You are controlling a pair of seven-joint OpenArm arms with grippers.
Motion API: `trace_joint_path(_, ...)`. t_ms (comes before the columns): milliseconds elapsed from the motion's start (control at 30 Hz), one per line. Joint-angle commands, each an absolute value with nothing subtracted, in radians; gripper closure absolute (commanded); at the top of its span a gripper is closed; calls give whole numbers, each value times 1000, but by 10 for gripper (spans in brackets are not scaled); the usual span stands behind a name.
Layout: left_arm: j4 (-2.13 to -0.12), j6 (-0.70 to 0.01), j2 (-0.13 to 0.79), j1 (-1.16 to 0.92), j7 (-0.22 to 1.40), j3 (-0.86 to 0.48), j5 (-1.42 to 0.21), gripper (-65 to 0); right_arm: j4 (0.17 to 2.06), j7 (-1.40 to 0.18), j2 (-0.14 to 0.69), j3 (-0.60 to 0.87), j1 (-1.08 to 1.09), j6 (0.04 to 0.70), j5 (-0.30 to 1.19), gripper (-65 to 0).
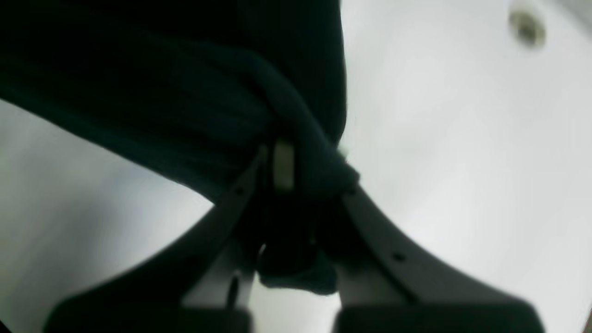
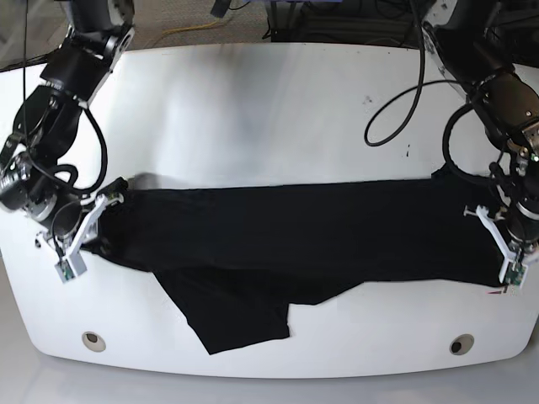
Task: Fold the T-shirt properly
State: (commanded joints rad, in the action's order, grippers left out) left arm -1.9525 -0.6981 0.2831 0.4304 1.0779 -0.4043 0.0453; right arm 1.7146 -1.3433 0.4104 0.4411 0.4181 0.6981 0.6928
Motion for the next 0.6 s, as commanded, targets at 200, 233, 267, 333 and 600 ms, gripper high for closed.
trace_joint_path(200,-1827,-698,374,693,1078,-354,51,0,1575,-1340,496,275,679,698,690,0)
trace_joint_path(233,-1805,-698,386,743,1078,-338,51,0,1550,-1336,507,252,722,698,693,0)
trace_joint_path(267,-1793,-698,397,777,1078,-329,51,0,1535,-1333,515,232,759,698,696,0)
trace_joint_path(333,-1767,-698,421,858,1076,-318,50,0,1509,-1330,535,182,842,698,693,0)
trace_joint_path(600,-1658,-698,484,1207,1072,-193,47,0,1409,-1330,576,21,1138,698,700,0)
